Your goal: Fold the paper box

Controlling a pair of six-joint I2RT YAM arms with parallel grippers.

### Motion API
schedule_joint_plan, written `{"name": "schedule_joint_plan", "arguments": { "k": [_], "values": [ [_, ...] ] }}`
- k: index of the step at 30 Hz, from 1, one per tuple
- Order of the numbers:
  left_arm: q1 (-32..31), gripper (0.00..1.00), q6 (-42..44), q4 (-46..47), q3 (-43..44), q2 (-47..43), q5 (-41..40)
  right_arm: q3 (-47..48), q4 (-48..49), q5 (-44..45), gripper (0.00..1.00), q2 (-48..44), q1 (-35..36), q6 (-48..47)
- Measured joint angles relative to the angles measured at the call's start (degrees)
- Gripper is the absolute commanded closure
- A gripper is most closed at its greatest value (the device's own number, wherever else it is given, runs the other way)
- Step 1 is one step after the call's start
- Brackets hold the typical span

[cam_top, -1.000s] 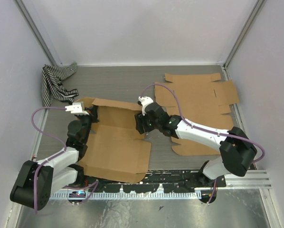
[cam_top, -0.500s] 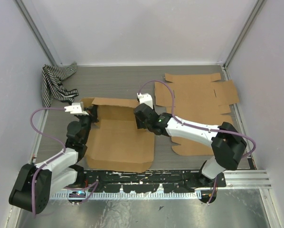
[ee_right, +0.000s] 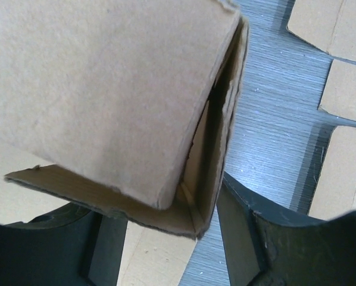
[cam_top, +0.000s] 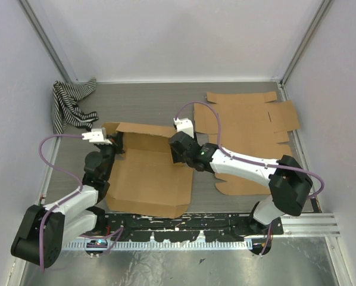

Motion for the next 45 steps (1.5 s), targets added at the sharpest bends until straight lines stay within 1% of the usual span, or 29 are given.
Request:
{"name": "schedule_joint_plan", "arguments": {
  "k": [3, 7, 9, 13, 16, 18, 21, 26, 28, 30, 31, 32, 34, 35, 37, 38, 39, 42, 44, 45],
  "values": [
    [-0.04, 1.00, -0.02, 0.33, 0.31, 0.61, -0.11, -1.09, 0.63, -0.09, 0.38, -0.50, 0.00, -0.85],
    [-0.04, 1.00, -0.04, 0.35, 0.42, 0.79, -0.17, -1.22, 1.11, 0.57, 0.42, -0.50, 0.00, -1.09],
    [-0.04, 1.00, -0.04, 0.35, 0.39, 0.79, -0.20, -1.22, 1.53, 1.16, 0.48, -0.31, 0.00, -0.96],
    [-0.15, 1.00, -0.04, 0.37, 0.39, 0.79, -0.20, -1.22, 2.49, 2.89, 0.63, 0.96, 0.07, 0.04],
    [-0.26, 1.00, -0.07, 0.35, 0.42, 0.79, -0.24, -1.25, 3.56, 4.13, 0.77, 2.10, 0.07, 0.81],
    [-0.33, 1.00, -0.04, 0.37, 0.42, 0.79, -0.39, -1.25, 4.26, 4.85, 0.84, 2.32, 0.07, 1.20],
    [-0.33, 1.00, -0.04, 0.35, 0.42, 0.79, -0.68, -1.27, 4.85, 5.33, 0.90, 2.32, 0.07, 1.16],
    [-0.35, 1.00, -0.04, -0.22, 0.81, 0.79, -0.96, -1.84, 6.05, 5.57, 0.92, 2.32, -0.26, 0.87],
    [-0.37, 1.00, -0.02, -0.50, 1.09, 0.79, -0.96, -1.88, 6.10, 5.79, 0.98, 2.36, -0.26, 0.85],
    [-0.37, 1.00, -0.02, -0.98, 1.36, 0.79, -0.94, -1.86, 6.16, 6.38, 0.99, 2.73, -0.26, 0.94],
    [-0.39, 0.98, -0.02, -1.66, 1.66, 0.79, -0.96, -1.66, 6.12, 6.93, 0.99, 3.19, -0.26, 1.11],
    [-0.42, 0.94, -0.02, -2.69, 2.23, 0.79, -1.03, -1.14, 5.88, 7.54, 0.99, 3.72, -0.24, 1.33],
    [-0.42, 0.68, 0.04, -6.56, 4.26, 0.39, -1.51, 0.94, 4.70, 9.25, 0.99, 5.60, -0.20, 2.10],
    [-0.44, 0.58, 0.22, -8.74, 5.40, 0.04, -1.66, 1.81, 4.22, 10.05, 0.99, 6.38, -0.20, 2.56],
    [-0.52, 0.43, -0.13, -14.69, 8.41, -1.46, -2.01, 3.50, 3.65, 11.93, 0.99, 8.00, -0.20, 2.91],
    [-0.59, 0.32, -0.15, -17.05, 9.55, -2.40, -2.21, 3.96, 3.45, 12.83, 0.99, 8.50, -0.20, 2.86],
    [-0.66, 0.29, -0.70, -19.80, 10.84, -3.69, -2.49, 4.17, 3.39, 13.79, 0.99, 8.74, -0.20, 2.64],
    [-0.72, 0.24, -1.60, -25.24, 12.92, -7.52, -3.82, 4.24, 3.74, 15.76, 0.99, 8.79, -0.35, 1.01],
    [-0.72, 0.19, -2.21, -28.22, 13.90, -10.05, -4.98, 4.20, 4.90, 15.98, 0.99, 8.74, -0.98, -0.66],
    [-0.72, 0.18, -2.45, -29.92, 14.58, -11.17, -6.08, 3.78, 6.27, 15.56, 0.99, 8.46, -1.57, -2.03]
  ]
}}
